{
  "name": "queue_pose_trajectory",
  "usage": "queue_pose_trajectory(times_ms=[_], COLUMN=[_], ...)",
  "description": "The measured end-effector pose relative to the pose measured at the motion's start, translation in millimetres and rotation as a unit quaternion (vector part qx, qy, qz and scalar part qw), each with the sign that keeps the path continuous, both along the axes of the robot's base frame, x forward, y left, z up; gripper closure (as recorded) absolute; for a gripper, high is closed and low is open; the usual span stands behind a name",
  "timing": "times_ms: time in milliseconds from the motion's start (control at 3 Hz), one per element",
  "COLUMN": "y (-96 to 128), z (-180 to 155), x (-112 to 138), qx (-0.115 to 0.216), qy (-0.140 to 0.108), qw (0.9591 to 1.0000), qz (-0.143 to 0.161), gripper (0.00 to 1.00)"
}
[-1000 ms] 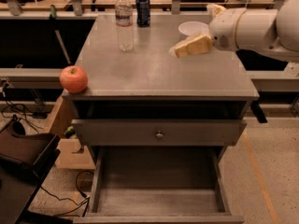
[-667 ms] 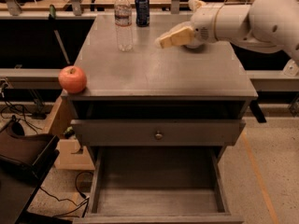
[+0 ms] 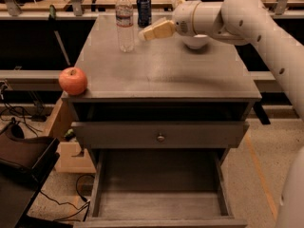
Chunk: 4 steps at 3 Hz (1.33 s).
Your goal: Place water bottle into middle drawer
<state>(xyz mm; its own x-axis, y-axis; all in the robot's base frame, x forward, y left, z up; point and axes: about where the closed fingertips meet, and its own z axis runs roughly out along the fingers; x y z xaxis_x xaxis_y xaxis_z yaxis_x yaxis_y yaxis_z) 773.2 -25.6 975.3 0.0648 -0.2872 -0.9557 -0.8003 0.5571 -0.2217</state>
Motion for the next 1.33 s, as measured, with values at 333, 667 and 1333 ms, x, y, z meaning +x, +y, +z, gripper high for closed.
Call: queue_pose_trajectory(times_ms=[333,667,1333], y=[16.7,36.6,73.8], z=[-9.2,-17.3,-20.1], x=[29.3,53.2,78.4], qx=[0.028,0.061,0.094], qy=[0.021,0.04,0.061], qw=[0.9994,0.9972,0.9937], qz=[-0.01,-0.014,-0.001], gripper=[0.0,0.0,0.0])
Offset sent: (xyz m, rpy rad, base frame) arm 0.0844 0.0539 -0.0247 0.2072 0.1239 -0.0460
